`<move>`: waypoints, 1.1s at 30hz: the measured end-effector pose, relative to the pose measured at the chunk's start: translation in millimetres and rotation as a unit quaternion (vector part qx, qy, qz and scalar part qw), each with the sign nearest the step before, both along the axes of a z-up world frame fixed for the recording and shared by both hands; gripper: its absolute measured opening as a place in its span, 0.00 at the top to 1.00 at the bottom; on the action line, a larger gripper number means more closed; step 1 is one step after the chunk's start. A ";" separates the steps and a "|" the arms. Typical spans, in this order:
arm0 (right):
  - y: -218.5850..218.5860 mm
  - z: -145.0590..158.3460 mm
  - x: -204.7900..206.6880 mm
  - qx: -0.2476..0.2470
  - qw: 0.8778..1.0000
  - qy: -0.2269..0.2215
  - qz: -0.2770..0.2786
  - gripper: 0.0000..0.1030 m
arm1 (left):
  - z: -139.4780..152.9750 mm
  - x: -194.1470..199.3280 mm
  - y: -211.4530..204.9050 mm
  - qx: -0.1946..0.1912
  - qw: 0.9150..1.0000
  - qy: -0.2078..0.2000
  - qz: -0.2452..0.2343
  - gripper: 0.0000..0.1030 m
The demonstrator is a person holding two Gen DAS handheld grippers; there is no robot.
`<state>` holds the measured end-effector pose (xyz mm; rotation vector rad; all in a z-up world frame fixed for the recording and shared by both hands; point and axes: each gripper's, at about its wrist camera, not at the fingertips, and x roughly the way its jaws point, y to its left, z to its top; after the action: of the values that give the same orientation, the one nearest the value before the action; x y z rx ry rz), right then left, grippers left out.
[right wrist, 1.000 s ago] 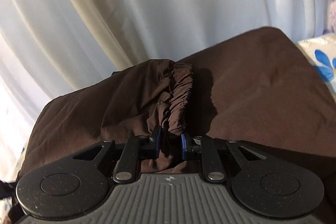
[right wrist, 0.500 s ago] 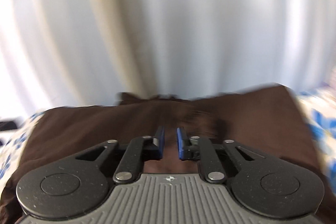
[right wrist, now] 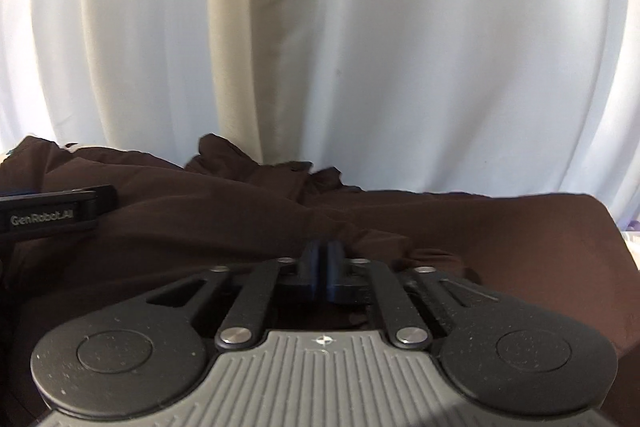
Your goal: Fold large clothes
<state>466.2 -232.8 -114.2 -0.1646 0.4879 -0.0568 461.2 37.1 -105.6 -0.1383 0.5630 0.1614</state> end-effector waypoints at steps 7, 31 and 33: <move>-2.9 8.0 -0.1 0.005 1.000 0.011 -0.002 1.00 | -1.2 2.0 3.9 -0.008 1.000 0.008 0.000 0.00; 9.6 -15.1 -44.1 -0.083 0.997 0.002 -0.003 1.00 | 6.5 -72.5 -9.3 0.057 0.997 0.034 -0.032 0.00; 9.7 -14.7 -44.0 -0.084 0.996 0.003 -0.003 1.00 | 8.9 -75.9 -11.1 0.071 0.996 0.047 -0.029 0.00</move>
<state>422.2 -223.1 -128.9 -0.3276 0.4897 -0.1028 385.3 26.0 -96.7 0.0235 0.6475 0.1515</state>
